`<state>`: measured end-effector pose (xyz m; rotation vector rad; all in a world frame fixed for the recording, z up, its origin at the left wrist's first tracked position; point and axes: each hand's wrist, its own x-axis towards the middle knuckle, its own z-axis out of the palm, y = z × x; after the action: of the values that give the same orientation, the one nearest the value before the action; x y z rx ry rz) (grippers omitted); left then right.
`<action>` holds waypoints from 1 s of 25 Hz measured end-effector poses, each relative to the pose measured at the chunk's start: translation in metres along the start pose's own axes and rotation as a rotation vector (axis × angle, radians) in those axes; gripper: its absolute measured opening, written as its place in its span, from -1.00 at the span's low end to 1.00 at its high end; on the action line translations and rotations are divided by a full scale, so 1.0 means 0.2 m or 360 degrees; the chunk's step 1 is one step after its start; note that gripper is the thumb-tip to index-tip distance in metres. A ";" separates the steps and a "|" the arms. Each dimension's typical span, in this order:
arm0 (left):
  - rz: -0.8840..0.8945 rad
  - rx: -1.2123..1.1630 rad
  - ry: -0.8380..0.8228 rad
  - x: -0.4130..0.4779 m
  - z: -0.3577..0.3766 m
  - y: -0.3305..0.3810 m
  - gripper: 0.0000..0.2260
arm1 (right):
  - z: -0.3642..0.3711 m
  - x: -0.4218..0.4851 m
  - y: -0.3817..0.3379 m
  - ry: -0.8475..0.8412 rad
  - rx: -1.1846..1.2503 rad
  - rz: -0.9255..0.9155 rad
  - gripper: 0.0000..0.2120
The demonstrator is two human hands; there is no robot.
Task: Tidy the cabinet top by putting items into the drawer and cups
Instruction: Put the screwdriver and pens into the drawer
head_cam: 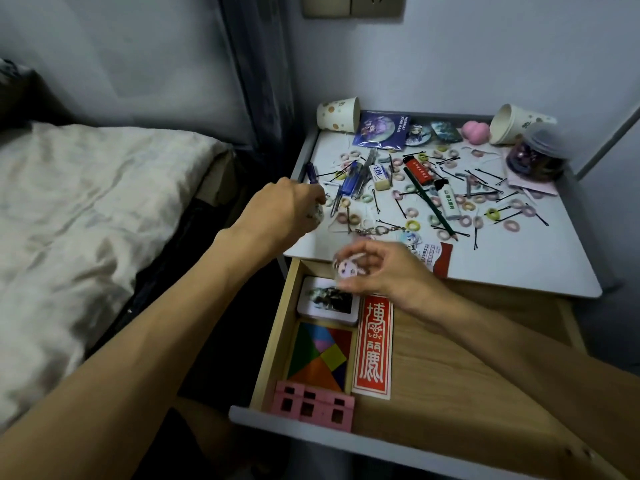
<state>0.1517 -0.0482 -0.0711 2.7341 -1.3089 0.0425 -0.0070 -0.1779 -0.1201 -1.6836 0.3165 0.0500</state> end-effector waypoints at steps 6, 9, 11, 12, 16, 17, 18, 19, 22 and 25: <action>-0.0070 -0.0156 -0.0220 -0.24 0.06 0.00 -0.74 | 0.31 -0.10 0.31 -0.0299 -0.0474 0.0209 -0.83; -0.0122 -0.0238 -0.0255 -0.26 0.10 -0.03 -0.76 | 0.40 -0.10 0.37 -0.0371 -0.0462 0.0231 -0.78; -0.0120 -0.0277 -0.0272 -0.26 0.10 -0.03 -0.75 | 0.45 -0.09 0.38 -0.0427 -0.0475 0.0253 -0.78; -0.0117 -0.0300 -0.0270 -0.26 0.11 -0.03 -0.75 | 0.46 -0.08 0.39 -0.0447 -0.0485 0.0250 -0.81; -0.0126 -0.0361 -0.0273 -0.26 0.11 -0.05 -0.75 | 0.53 -0.05 0.40 -0.0484 -0.0590 0.0148 -0.90; -0.0126 -0.0364 -0.0289 -0.26 0.11 -0.05 -0.75 | 0.54 -0.05 0.40 -0.0486 -0.0632 0.0116 -0.90; -0.0125 -0.0366 -0.0303 -0.27 0.11 -0.05 -0.75 | 0.55 -0.05 0.40 -0.0488 -0.0683 0.0084 -0.89; -0.0124 -0.0364 -0.0313 -0.27 0.12 -0.05 -0.75 | 0.56 -0.04 0.41 -0.0489 -0.0729 0.0056 -0.89; -0.0126 -0.0354 -0.0338 -0.26 0.14 -0.06 -0.74 | 0.58 -0.04 0.43 -0.0493 -0.0801 0.0000 -0.87; -0.0126 -0.0359 -0.0351 -0.26 0.14 -0.05 -0.73 | 0.59 -0.06 0.44 -0.0467 -0.0843 -0.0028 -0.82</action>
<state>0.1267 -0.0045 -0.1044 2.6506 -1.1691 -0.3992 -0.0208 -0.0701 -0.2195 -2.1683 0.0653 0.3927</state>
